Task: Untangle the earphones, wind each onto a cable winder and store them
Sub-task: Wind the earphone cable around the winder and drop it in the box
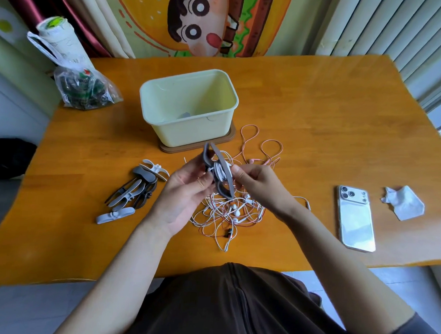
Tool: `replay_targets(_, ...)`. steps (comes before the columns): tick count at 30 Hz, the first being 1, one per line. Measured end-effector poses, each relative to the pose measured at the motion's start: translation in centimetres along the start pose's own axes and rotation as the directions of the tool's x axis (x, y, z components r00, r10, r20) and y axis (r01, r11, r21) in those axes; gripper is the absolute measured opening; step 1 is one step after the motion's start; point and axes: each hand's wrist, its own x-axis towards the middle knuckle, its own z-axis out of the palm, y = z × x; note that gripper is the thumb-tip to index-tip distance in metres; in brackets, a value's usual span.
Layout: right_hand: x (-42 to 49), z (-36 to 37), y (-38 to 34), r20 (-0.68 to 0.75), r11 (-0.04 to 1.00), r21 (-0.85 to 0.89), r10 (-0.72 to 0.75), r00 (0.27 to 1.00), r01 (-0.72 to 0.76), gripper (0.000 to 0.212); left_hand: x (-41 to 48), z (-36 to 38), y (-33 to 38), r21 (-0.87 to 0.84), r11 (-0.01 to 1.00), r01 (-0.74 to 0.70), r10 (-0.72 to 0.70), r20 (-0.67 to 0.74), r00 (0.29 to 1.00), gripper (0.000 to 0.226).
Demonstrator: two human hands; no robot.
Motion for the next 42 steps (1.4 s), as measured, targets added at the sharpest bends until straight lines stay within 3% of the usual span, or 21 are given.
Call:
replay_targets(4,-0.4,1.1,0.5,0.049,0.997,-0.022,0.074,0.996,-0.073,0.041,0.2,0.5,0.1,-0.071,0.997,-0.026,0.011,-0.199,0.980,0.033)
replay_targets(9,-0.7,1.9,0.9,0.021,0.986,-0.153,0.076,0.997,-0.072,0.031,0.7,0.1,-0.3,0.113,0.993,0.028,0.024,-0.436,0.899,0.026)
replay_targets(13,-1.0,2.5,1.4,0.020,0.957,-0.287,0.046,0.999,-0.038,0.027,0.8,0.3,-0.9,0.269,0.963,0.016,0.117,-0.472,0.874,0.026)
replay_targets(23,-1.1,2.6,1.7,0.035,0.923,-0.385,0.026,0.999,-0.010,0.026,1.7,0.2,-1.9,0.438,0.891,0.122,0.188,-0.598,0.779,0.017)
replay_targets(30,-0.9,2.0,1.2,0.020,0.929,-0.369,0.006,1.000,0.002,0.027,1.8,0.0,-1.7,0.128,0.984,0.121,-0.003,-0.674,0.738,0.019)
replay_targets(36,-1.1,1.7,1.4,0.022,0.931,-0.366,0.000,1.000,0.008,0.026,1.5,0.0,-1.8,0.110,0.985,0.130,-0.022,-0.675,0.737,0.014)
replay_targets(42,-1.2,1.5,1.9,0.019,0.933,-0.359,0.009,1.000,-0.001,0.024,1.5,-0.2,-1.2,-0.037,0.992,0.118,-0.116,-0.623,0.774,0.015)
